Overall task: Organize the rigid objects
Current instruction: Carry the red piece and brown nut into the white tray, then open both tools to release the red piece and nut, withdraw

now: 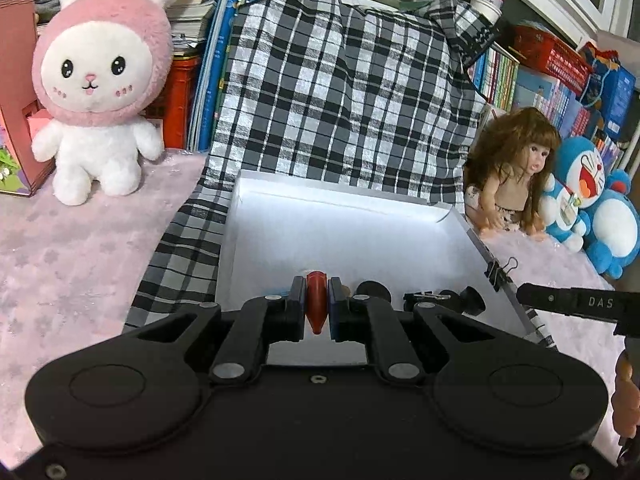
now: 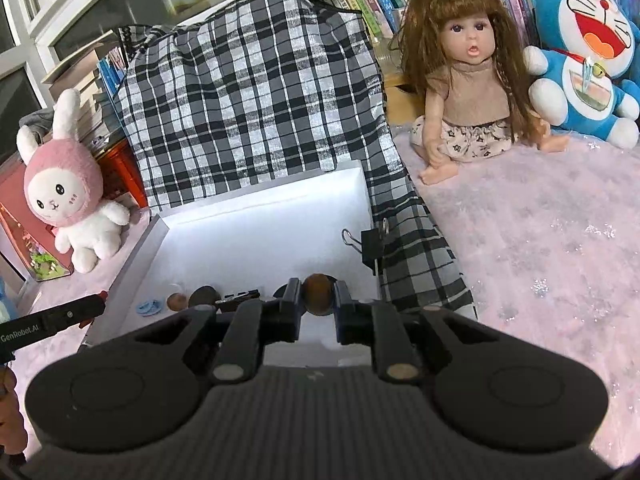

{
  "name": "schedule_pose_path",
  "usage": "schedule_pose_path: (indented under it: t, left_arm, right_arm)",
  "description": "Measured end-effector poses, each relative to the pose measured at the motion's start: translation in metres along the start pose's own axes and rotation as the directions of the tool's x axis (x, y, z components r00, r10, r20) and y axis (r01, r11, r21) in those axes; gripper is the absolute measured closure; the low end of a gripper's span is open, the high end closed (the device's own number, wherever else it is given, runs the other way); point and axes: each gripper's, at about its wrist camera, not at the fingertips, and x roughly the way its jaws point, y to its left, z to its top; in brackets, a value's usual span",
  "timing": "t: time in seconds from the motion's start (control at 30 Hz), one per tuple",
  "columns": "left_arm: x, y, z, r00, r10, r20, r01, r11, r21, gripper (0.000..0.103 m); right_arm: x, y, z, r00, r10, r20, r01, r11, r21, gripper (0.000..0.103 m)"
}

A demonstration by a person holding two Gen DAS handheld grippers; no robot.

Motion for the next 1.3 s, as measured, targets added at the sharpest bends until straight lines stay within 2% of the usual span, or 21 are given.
schedule_pose_path:
  t: [0.53, 0.93, 1.3]
  left_arm:
    - [0.033, 0.010, 0.000, 0.998, 0.038, -0.048, -0.037, 0.999, 0.016, 0.092]
    - [0.051, 0.011, -0.006, 0.995, 0.036, -0.094, -0.033, 0.999, 0.039, 0.092]
    - [0.069, 0.008, -0.006, 0.994, 0.053, -0.096, -0.047, 0.997, 0.055, 0.092]
  right_arm:
    - [0.025, 0.010, 0.004, 0.997, -0.026, -0.066, 0.023, 0.999, -0.045, 0.083]
    - [0.041, 0.020, 0.002, 0.991, -0.014, -0.133, 0.001, 0.996, -0.094, 0.082]
    - [0.055, 0.022, 0.003, 0.989, -0.053, -0.140, 0.038, 0.993, -0.107, 0.082]
